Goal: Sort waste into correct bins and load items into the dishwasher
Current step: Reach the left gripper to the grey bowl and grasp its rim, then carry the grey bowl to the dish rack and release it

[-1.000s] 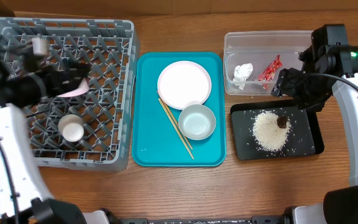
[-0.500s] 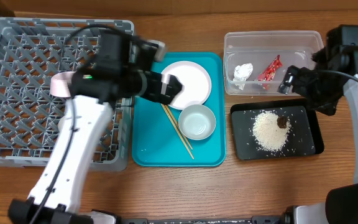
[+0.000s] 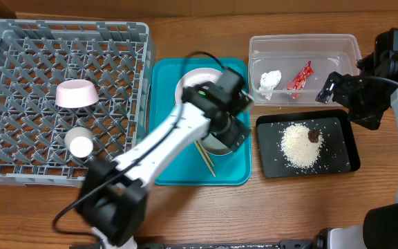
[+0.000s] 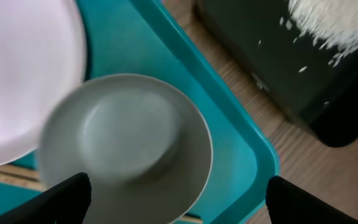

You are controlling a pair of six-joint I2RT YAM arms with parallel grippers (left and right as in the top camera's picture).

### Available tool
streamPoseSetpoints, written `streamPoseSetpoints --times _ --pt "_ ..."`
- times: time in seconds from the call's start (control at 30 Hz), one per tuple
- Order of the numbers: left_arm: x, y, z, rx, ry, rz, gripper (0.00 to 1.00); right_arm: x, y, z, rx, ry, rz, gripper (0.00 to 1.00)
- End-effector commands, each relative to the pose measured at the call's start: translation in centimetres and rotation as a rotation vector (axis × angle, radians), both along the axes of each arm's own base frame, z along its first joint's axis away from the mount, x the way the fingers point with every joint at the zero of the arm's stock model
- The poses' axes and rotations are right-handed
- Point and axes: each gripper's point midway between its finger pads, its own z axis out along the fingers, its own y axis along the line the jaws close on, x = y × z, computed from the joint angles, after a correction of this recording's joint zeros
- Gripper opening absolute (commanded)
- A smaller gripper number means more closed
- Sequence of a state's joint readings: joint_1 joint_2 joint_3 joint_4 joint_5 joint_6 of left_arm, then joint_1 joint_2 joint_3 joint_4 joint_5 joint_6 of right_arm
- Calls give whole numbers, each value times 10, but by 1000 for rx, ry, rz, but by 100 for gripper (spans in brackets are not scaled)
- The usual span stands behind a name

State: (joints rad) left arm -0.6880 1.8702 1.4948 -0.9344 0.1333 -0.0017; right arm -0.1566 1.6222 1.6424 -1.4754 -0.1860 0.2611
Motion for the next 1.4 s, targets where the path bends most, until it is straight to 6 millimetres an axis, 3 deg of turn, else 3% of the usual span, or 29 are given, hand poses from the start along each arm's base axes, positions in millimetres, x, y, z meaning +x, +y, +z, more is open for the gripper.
streamPoseSetpoints --times 0.0,0.13,0.27,0.4,0.47,0.73,1.03,1.2,1.37 --pt "-4 -1 -26 98 15 -21 88 0 1 6 6 -23 0 100" --pt "-13 1 -51 152 75 -35 76 0 1 6 5 -23 0 100" --pt "-16 4 -64 178 106 -34 49 0 1 6 6 -23 0 100" --pt "-15 3 -63 173 100 -33 13 0 1 6 6 -23 0 100" --pt "-14 2 -60 168 95 -32 4 0 1 6 6 -23 0 100" --pt "-2 -9 -30 138 66 -31 4 -1 1 6 5 -21 0 100" --pt "28 -17 50 63 -14 16 4 -1 0 6 1 -18 0 100" --pt "60 3 96 -20 -55 109 4 -2 -2 5 -9 -16 -3 100" --pt "95 38 126 -148 -56 216 4 -2 -2 5 -10 -16 -2 100"
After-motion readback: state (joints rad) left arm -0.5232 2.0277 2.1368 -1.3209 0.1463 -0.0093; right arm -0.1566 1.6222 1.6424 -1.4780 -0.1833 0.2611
